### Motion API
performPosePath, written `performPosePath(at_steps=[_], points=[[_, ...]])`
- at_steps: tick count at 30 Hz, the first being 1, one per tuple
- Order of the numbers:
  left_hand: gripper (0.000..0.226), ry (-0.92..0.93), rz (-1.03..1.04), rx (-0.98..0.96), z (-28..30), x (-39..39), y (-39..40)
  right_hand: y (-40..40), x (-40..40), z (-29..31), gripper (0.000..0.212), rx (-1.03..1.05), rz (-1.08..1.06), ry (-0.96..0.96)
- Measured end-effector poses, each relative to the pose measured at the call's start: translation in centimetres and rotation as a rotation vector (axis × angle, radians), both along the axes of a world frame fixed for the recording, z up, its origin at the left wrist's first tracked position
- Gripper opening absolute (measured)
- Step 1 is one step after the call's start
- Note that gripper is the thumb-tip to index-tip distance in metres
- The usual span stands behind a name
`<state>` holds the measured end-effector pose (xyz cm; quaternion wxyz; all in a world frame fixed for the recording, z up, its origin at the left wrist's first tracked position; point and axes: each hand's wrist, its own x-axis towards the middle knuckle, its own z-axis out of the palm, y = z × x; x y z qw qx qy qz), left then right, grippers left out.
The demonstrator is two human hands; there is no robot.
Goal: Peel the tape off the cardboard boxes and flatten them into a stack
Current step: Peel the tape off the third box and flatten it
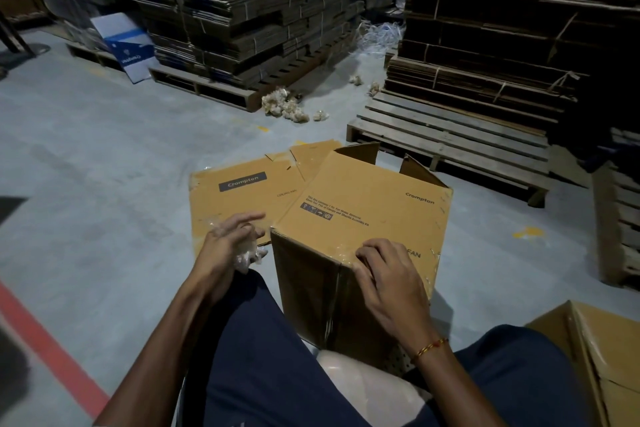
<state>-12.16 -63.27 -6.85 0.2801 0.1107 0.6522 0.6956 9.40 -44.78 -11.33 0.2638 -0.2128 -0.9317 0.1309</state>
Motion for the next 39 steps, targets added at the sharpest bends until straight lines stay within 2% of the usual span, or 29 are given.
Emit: performPosePath(at_steps=[4, 7, 8, 9, 10, 11, 14, 16, 18, 20, 21, 23, 24, 26, 27, 30, 32, 34, 39], points=[[0.032, -0.367, 0.131, 0.434, -1.5, 0.2, 0.6, 0.4, 0.7, 0.0, 0.03, 0.015, 0.015, -0.037], [0.017, -0.539, 0.323, 0.774, -1.9, -1.6, -0.2, 0.7, 1.0, -0.1, 0.027, 0.016, 0.0, -0.063], [0.017, -0.548, 0.392, 0.811, -1.7, -2.4, -0.8, 1.0, 1.1, 0.0, 0.026, 0.015, -0.02, -0.064], [0.014, -0.513, 0.405, 0.778, -1.3, -2.9, -1.4, 1.3, 1.1, 0.1, 0.026, 0.014, -0.037, -0.061], [0.006, -0.433, 0.37, 0.672, -0.9, -3.3, -1.8, 1.5, 1.1, 0.2, 0.027, 0.017, -0.046, -0.058], [0.01, -0.315, 0.294, 0.518, -0.5, -3.2, -1.9, 1.8, 1.1, 0.3, 0.028, 0.021, -0.049, -0.058], [0.082, 0.019, -0.037, -0.044, 0.3, -1.5, -1.1, 1.7, 0.8, 0.4, 0.033, 0.036, -0.029, -0.088], [0.102, 0.072, -0.211, -0.225, 0.4, 0.2, 0.0, 1.6, 0.4, 0.5, 0.037, 0.046, -0.013, -0.13], [0.1, 0.05, -0.264, -0.246, 0.2, 1.2, 1.1, 1.7, 0.2, 0.8, 0.04, 0.044, -0.019, -0.151], [0.086, 0.131, -0.232, -0.315, -0.2, 1.6, 2.0, 2.2, 0.4, 1.3, 0.043, 0.033, -0.04, -0.16], [0.074, 0.199, -0.221, -0.365, -0.5, 1.6, 2.3, 2.5, 0.6, 1.5, 0.044, 0.033, -0.054, -0.17], [0.031, 0.341, -0.246, -0.447, -1.1, 1.3, 2.3, 3.1, 0.9, 2.2, 0.046, 0.031, -0.092, -0.207], [0.02, 0.363, -0.291, -0.457, -1.1, 1.3, 2.2, 3.5, 1.1, 2.5, 0.047, 0.029, -0.108, -0.232], [0.067, 0.455, -0.328, -0.439, -1.0, 1.6, 2.2, 4.1, 1.2, 3.4, 0.052, 0.023, -0.108, -0.321], [0.081, 0.534, -0.328, -0.453, -0.9, 1.8, 2.5, 4.4, 1.1, 3.9, 0.057, 0.015, -0.087, -0.382], [0.1, 0.792, -0.399, -0.602, -0.7, 2.8, 4.5, 5.1, 0.3, 5.9, 0.068, -0.015, 0.008, -0.56], [0.1, 0.932, -0.463, -0.721, -0.9, 3.3, 5.9, 5.4, -0.5, 6.8, 0.069, 0.001, 0.056, -0.643], [0.089, 1.019, -0.492, -0.762, -1.6, 3.6, 7.1, 5.8, -1.1, 7.3, 0.069, -0.002, 0.08, -0.688], [0.068, 1.011, -0.412, -0.695, -2.4, 4.1, 8.7, 6.7, -1.9, 7.9, 0.069, -0.058, 0.109, -0.692]])
